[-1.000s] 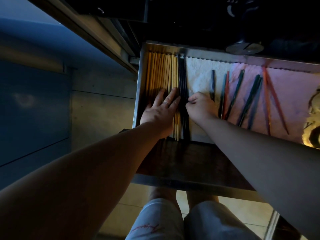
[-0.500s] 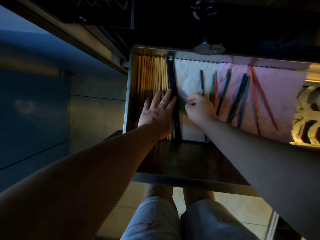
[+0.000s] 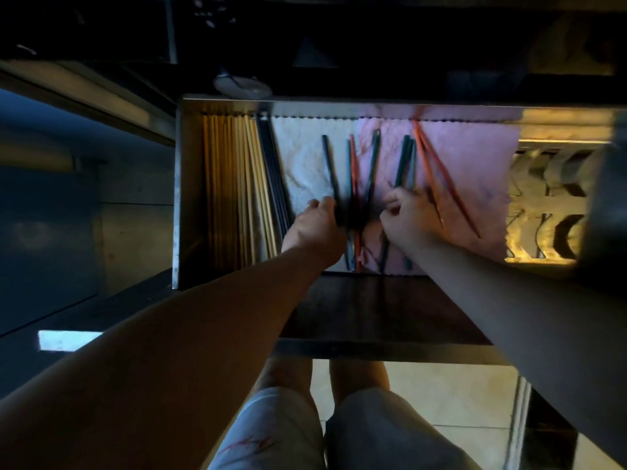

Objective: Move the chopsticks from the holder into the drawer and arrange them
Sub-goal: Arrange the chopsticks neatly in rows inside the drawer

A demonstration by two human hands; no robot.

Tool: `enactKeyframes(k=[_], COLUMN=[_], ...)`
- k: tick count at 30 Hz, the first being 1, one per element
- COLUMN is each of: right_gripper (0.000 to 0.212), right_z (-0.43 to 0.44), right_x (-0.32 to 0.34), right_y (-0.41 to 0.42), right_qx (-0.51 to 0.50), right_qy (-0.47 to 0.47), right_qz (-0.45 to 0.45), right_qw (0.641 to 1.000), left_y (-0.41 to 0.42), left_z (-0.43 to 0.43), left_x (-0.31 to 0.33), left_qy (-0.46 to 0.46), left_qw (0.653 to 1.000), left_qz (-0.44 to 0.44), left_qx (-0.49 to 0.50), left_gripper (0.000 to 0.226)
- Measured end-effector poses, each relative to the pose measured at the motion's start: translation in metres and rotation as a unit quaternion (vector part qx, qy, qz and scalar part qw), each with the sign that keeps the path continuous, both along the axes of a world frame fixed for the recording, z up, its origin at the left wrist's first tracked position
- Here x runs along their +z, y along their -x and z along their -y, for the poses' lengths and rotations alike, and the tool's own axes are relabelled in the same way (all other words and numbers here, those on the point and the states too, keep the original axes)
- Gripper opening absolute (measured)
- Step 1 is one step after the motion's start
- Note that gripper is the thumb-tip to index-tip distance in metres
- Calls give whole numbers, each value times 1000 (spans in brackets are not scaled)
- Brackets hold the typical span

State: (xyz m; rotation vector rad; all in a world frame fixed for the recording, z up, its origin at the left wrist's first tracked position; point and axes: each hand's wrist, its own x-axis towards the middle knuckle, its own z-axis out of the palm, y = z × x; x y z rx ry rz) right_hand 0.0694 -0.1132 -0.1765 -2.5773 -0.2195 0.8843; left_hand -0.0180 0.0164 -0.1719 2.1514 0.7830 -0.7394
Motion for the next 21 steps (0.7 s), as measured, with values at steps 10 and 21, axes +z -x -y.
enactKeyframes(k=[10, 21], right_gripper=[22, 26], right_z=[40, 43], right_x=[7, 14], right_y=[-11, -18], right_qx=[-29, 3], right_qy=[-13, -8], right_qz=[-4, -35], right_qw=[999, 999], left_y=[-17, -36], left_z=[27, 37], left_x=[-24, -29], left_qy=[-38, -28], left_qw=[978, 951], left_qz=[-32, -69], left_qx=[203, 299], left_gripper=[31, 27])
